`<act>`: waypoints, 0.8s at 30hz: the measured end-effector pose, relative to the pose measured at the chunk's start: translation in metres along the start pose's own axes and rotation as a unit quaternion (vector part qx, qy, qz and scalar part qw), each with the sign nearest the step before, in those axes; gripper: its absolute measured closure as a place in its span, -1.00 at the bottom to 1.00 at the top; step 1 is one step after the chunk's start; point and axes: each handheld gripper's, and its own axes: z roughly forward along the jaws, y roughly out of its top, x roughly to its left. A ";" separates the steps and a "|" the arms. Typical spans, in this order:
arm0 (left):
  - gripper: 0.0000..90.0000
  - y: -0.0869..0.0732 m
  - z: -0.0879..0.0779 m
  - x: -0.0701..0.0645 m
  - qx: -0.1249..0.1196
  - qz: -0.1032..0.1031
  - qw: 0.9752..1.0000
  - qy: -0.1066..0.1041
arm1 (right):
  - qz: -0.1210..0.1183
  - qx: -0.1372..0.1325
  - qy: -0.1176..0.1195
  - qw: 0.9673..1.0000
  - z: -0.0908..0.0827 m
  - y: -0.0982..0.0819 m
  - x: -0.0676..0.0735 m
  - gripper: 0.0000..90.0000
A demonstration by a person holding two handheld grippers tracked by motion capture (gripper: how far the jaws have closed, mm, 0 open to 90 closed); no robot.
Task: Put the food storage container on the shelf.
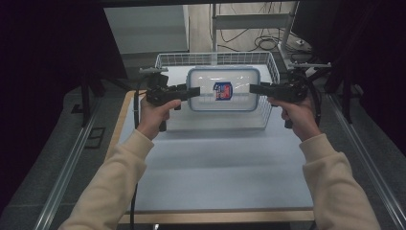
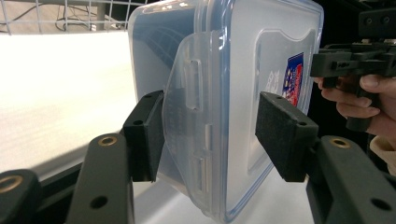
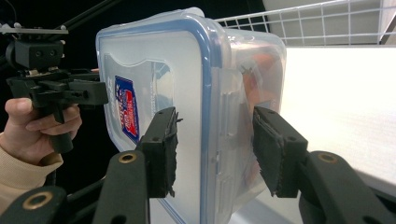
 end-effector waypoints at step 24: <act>-0.04 0.034 0.025 0.044 0.004 -0.032 0.999 -0.002 | 0.030 0.021 -0.019 0.999 0.032 0.042 -0.030 0.14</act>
